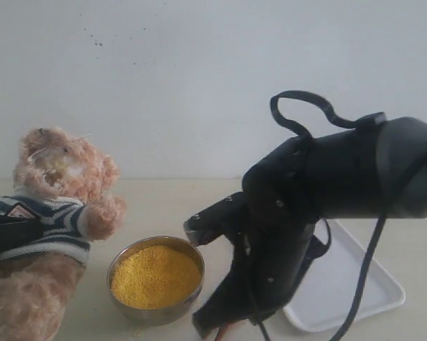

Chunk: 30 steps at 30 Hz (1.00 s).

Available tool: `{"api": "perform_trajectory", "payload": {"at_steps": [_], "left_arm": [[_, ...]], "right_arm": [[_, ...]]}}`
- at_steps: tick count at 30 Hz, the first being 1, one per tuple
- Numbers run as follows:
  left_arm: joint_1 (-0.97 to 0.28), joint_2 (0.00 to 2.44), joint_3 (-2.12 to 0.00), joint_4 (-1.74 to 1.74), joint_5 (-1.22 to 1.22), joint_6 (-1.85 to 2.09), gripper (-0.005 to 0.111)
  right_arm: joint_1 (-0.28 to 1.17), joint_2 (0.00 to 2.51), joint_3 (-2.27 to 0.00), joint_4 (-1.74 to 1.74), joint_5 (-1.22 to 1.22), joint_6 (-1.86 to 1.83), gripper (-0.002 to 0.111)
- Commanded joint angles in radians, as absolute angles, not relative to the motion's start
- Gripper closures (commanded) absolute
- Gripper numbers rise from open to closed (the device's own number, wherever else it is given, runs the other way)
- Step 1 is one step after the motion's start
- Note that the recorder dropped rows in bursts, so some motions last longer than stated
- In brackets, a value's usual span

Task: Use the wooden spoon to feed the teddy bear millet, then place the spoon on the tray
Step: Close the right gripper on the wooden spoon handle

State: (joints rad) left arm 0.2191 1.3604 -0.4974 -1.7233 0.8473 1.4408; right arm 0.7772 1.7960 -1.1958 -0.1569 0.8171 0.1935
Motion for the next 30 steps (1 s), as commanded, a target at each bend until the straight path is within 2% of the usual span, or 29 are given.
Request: {"api": "perform_trajectory", "payload": {"at_steps": [1, 2, 6, 9, 30], "left_arm": [[0.221, 1.353, -0.499, -1.744, 0.862, 1.433, 0.103], [0.221, 1.353, -0.499, -1.744, 0.862, 1.433, 0.103], [0.221, 1.353, -0.499, -1.744, 0.862, 1.433, 0.103], [0.221, 1.353, -0.499, -1.744, 0.862, 1.433, 0.103], [0.221, 1.353, -0.499, -1.744, 0.862, 1.433, 0.103]], "right_arm": [[0.847, 1.807, -1.209, -0.161, 0.679, 0.251, 0.101], [0.851, 1.814, -1.209, -0.161, 0.675, 0.264, 0.096], [0.857, 1.86, -1.209, -0.161, 0.705, 0.332, 0.063], [0.857, 1.891, -1.209, -0.16, 0.703, 0.409, 0.051], [0.857, 1.999, -1.209, -0.116, 0.593, 0.5, 0.05]]}}
